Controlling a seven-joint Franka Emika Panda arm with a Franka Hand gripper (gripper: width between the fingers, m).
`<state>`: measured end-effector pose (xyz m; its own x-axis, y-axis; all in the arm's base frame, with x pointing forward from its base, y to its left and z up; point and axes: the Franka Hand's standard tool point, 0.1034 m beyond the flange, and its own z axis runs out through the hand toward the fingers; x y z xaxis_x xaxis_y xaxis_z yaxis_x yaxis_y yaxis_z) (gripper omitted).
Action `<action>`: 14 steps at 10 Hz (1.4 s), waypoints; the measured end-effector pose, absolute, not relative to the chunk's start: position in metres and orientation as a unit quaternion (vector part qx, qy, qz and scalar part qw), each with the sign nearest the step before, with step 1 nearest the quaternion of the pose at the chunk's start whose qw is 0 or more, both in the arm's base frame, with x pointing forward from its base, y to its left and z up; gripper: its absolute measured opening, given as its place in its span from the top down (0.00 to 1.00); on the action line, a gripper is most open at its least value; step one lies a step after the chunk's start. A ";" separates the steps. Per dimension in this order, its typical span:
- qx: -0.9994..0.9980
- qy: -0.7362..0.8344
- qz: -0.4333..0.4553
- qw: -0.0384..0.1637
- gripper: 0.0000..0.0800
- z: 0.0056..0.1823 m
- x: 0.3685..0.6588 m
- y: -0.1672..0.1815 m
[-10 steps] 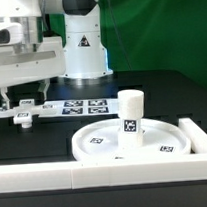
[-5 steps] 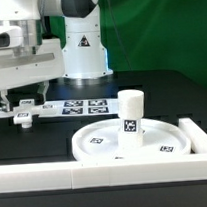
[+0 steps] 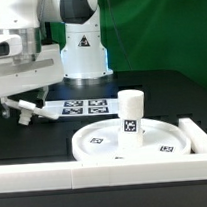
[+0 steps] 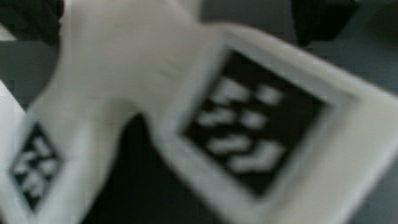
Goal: Assemble round table
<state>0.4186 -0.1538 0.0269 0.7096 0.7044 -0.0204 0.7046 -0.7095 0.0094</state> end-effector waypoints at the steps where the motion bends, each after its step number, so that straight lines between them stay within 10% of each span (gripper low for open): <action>1: 0.925 0.381 -0.008 0.008 0.19 0.027 0.419 -0.154; 14: 0.923 0.382 0.026 0.038 0.19 0.050 0.410 -0.160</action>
Offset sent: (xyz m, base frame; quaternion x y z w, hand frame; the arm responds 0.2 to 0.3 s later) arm -0.0046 0.0022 0.0126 0.0004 -0.0171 0.0098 0.9998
